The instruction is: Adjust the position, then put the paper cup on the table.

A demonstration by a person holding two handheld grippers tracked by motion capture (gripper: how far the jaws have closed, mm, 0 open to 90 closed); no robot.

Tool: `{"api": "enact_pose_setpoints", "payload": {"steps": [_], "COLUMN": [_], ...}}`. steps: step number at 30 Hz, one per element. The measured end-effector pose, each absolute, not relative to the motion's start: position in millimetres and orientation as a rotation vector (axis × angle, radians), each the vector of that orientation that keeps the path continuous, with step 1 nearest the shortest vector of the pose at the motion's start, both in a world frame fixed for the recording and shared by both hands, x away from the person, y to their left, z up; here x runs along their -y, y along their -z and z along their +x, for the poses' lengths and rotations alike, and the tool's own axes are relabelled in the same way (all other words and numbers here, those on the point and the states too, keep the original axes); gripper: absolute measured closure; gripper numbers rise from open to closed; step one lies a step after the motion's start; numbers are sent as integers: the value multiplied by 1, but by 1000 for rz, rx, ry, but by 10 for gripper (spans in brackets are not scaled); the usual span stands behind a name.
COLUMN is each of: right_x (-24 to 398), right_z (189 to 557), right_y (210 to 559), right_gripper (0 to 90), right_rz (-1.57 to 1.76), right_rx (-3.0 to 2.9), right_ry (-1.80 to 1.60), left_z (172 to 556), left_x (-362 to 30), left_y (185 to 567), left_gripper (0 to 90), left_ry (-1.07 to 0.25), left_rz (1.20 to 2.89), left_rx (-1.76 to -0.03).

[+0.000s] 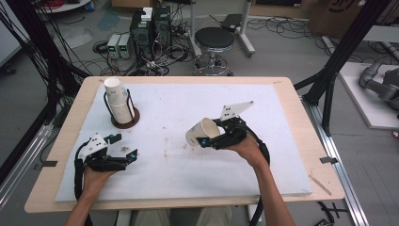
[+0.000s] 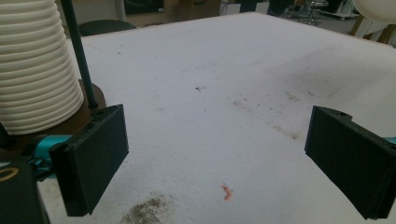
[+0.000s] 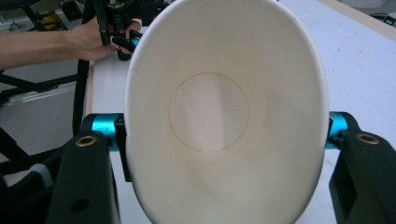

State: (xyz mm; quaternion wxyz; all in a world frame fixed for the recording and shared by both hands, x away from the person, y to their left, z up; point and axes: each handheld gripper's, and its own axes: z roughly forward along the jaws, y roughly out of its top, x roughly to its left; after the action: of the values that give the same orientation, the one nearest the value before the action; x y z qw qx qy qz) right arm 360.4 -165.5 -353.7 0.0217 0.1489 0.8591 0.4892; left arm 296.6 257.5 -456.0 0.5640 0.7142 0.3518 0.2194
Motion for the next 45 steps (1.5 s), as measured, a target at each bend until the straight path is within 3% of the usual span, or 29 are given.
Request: {"api": "enact_pose_setpoints", "payload": {"steps": [15,45], "right_x": [152,150], "right_z": [365,365], "right_y": [349,351], "right_gripper": [354,355], "right_rz": [469,473], "right_rx": [-2751,-2766], "right_ry": [-1253,-1214], "left_z": [296,295], "left_x": [-258,-259], "left_y": [456,457], "left_gripper": [61,61], "left_ry": [-533,-538], "left_rz": [1677,1660], "left_rx": [-847,-839]}}
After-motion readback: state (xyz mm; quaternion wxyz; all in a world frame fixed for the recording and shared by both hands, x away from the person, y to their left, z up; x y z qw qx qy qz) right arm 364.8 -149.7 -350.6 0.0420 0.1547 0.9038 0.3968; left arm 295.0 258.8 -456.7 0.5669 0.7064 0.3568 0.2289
